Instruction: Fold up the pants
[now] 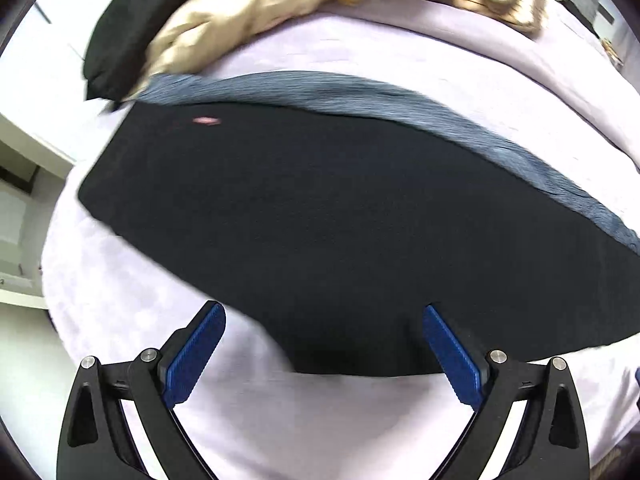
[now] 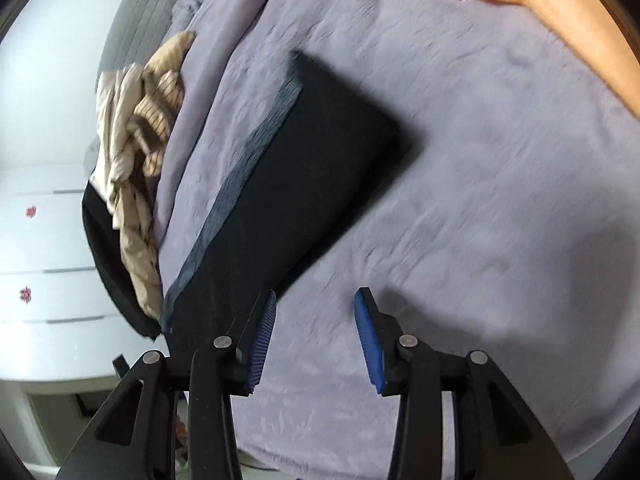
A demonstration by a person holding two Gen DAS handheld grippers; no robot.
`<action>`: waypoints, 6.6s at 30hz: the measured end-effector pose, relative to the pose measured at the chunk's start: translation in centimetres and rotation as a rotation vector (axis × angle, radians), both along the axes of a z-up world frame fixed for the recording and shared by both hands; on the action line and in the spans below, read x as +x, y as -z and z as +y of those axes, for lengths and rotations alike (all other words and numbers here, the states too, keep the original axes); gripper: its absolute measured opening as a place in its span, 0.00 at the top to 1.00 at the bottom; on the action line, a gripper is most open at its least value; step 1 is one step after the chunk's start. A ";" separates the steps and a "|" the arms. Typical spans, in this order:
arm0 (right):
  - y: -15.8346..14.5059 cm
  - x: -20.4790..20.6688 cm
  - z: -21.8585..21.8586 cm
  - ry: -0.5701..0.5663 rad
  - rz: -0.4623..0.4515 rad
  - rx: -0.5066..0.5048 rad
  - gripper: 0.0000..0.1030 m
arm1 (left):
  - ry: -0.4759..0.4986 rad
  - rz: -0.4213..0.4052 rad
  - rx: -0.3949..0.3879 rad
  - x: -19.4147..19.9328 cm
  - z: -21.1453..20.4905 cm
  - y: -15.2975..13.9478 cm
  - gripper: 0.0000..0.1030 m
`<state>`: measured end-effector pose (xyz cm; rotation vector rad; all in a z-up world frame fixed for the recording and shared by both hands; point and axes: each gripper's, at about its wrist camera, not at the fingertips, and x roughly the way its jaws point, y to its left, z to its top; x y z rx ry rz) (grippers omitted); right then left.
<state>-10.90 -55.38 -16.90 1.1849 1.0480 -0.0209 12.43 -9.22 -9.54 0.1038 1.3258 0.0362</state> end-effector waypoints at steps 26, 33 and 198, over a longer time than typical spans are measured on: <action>1.3 17.8 35.2 -0.327 -0.065 0.061 0.90 | 0.167 -0.034 -0.030 13.4 19.2 6.5 0.00; 3.9 15.4 35.4 -0.375 0.097 -0.047 0.91 | 0.186 -0.036 -0.036 14.3 20.6 7.8 0.00; 0.8 6.9 -5.8 0.137 -0.315 0.093 0.88 | 0.393 -0.032 0.024 6.9 -31.6 8.1 0.26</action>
